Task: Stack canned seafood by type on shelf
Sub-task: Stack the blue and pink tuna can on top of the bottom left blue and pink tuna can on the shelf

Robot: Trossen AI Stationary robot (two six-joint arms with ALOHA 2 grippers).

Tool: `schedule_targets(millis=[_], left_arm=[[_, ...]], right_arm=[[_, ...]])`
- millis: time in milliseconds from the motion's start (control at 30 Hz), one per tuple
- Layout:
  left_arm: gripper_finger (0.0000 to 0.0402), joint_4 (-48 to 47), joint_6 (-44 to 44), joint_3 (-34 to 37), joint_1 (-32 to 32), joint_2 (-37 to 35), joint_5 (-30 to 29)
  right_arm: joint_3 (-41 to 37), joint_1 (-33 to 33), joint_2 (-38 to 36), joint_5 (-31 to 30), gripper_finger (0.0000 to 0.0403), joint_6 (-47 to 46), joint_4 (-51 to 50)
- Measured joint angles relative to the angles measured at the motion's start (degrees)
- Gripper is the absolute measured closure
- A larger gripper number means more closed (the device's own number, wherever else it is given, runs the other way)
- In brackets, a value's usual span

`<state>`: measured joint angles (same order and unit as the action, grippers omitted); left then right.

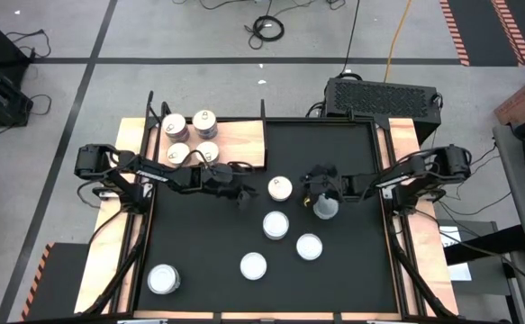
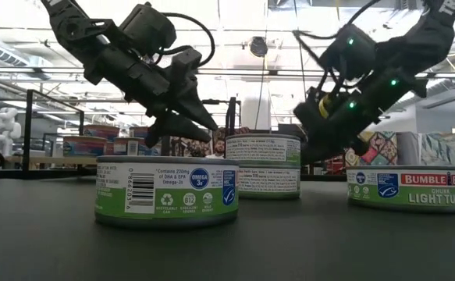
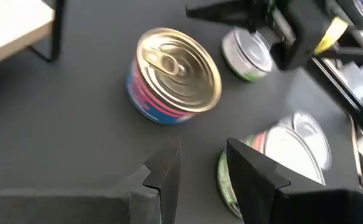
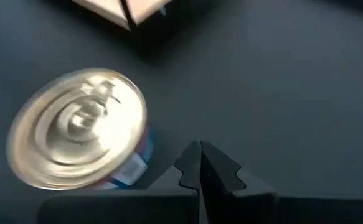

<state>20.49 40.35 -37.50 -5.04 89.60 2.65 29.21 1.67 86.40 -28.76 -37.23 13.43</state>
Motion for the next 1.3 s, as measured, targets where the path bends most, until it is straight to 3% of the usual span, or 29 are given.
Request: schedule_targets(millis=[300, 567, 1067, 1300], left_arm=[[0.0272, -0.4, 5.8, 0.0, -0.2, 0.1, -6.9], [0.0272, -0.5, 8.4, -0.1, 0.4, 2.0, -7.4], [0.0272, -1.8, 8.9, -0.1, -0.9, 4.1, -7.7], [0.0272, -2.3, 8.9, -0.1, -1.1, 4.1, -2.0]], right_arm=[[0.0, 0.1, 4.8, 2.8, 0.0403, 0.0, 7.8], [0.3, -0.2, 10.6, 6.1, 0.0403, -1.3, 15.3], [14.4, -3.3, 15.3, 7.6, 0.0403, 5.4, 4.2], [15.3, -3.3, 15.3, 8.2, 0.0403, 6.4, 3.9]])
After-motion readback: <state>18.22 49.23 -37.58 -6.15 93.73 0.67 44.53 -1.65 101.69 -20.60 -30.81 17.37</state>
